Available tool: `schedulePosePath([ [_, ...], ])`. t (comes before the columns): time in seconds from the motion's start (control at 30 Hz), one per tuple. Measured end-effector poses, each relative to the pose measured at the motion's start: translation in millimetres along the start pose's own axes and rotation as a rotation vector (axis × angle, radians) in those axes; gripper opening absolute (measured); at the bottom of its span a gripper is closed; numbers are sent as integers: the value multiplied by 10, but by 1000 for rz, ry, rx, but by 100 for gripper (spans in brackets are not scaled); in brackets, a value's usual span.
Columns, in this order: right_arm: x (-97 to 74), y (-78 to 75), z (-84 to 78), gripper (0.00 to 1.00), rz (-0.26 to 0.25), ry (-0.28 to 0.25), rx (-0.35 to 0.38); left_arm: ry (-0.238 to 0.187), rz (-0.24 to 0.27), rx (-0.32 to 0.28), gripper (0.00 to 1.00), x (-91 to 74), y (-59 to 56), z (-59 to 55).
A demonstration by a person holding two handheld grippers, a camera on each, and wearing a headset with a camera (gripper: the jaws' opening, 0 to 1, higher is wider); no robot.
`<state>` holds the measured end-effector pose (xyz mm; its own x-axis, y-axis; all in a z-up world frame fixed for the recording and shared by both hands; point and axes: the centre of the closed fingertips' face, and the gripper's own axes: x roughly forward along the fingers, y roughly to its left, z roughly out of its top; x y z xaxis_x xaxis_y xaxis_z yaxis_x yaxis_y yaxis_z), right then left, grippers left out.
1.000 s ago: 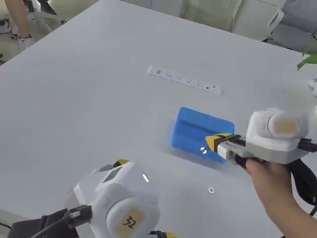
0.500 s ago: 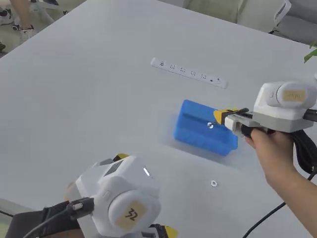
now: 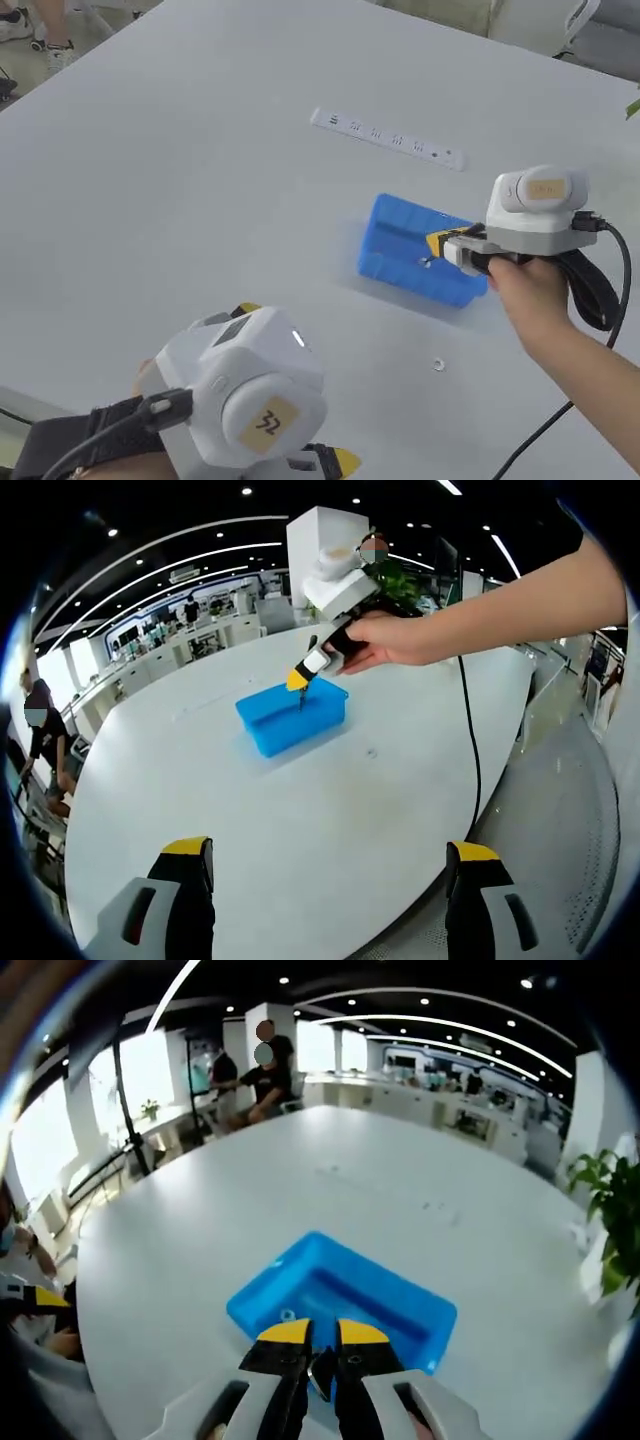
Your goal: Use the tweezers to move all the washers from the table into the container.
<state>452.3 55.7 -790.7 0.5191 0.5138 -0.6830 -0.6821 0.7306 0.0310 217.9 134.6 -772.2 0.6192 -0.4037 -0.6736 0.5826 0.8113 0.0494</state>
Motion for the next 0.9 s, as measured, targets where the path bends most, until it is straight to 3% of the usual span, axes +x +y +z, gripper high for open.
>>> schedulePosePath([
  [0.5,162,-3,-310,4,-6,91,-17,15,5,0,99,13,26,-21],
  [0.9,182,-15,-295,4,-4,92,0,25,5,-4,99,34,20,-54],
])
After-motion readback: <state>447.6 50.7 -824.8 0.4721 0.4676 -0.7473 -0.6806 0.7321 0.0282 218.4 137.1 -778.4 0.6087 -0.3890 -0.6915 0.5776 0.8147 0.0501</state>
